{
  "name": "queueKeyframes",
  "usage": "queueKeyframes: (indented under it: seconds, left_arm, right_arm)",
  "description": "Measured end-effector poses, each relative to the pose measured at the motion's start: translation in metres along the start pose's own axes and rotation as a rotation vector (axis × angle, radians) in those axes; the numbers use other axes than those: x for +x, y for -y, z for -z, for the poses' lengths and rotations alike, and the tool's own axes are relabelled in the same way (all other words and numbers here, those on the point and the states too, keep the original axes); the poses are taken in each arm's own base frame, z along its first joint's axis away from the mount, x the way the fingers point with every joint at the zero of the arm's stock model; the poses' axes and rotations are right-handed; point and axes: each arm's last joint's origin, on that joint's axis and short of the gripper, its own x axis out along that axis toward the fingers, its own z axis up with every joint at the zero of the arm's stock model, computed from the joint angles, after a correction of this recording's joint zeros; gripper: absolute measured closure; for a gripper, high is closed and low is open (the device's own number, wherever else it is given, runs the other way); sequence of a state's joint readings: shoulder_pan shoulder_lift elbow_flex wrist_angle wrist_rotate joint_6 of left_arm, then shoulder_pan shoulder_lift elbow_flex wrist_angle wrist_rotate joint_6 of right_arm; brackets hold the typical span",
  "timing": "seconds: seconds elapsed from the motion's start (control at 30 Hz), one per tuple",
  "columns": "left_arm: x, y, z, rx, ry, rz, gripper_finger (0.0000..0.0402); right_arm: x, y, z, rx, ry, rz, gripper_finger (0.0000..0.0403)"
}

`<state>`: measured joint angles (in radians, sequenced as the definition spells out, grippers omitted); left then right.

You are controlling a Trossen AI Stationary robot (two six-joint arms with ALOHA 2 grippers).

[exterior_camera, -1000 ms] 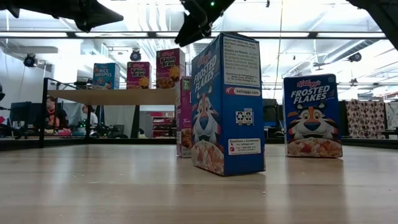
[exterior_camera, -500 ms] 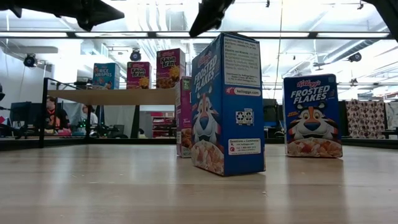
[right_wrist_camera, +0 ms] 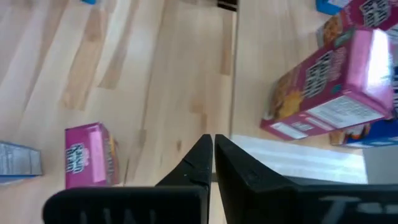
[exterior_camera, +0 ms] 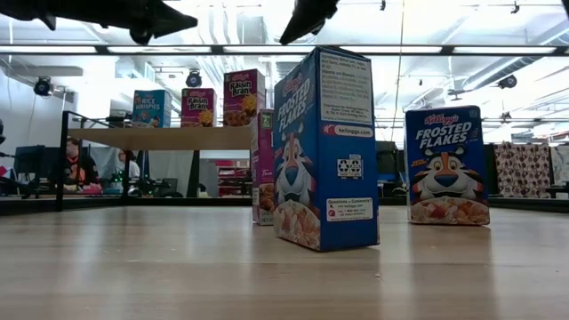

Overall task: Stack cereal on shelf
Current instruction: Put the top pink cereal box on the shelf

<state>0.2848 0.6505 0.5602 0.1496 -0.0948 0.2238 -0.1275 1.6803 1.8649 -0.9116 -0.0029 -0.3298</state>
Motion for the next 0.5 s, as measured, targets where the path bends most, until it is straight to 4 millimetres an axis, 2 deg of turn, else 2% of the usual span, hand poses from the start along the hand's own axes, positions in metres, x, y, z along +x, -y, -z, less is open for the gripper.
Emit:
queueKeyframes:
  seconds: [0.2, 0.5]
  left_arm:
    - [0.012, 0.0, -0.003, 0.011, -0.023, 0.006, 0.0387]
    - [0.035, -0.002, -0.026, 0.095, -0.126, 0.035, 0.0326]
  right_arm:
    - [-0.004, -0.015, 0.026, -0.006, 0.069, 0.01, 0.0394]
    - [-0.006, -0.031, 0.075, -0.007, 0.219, 0.06, 0.0394]
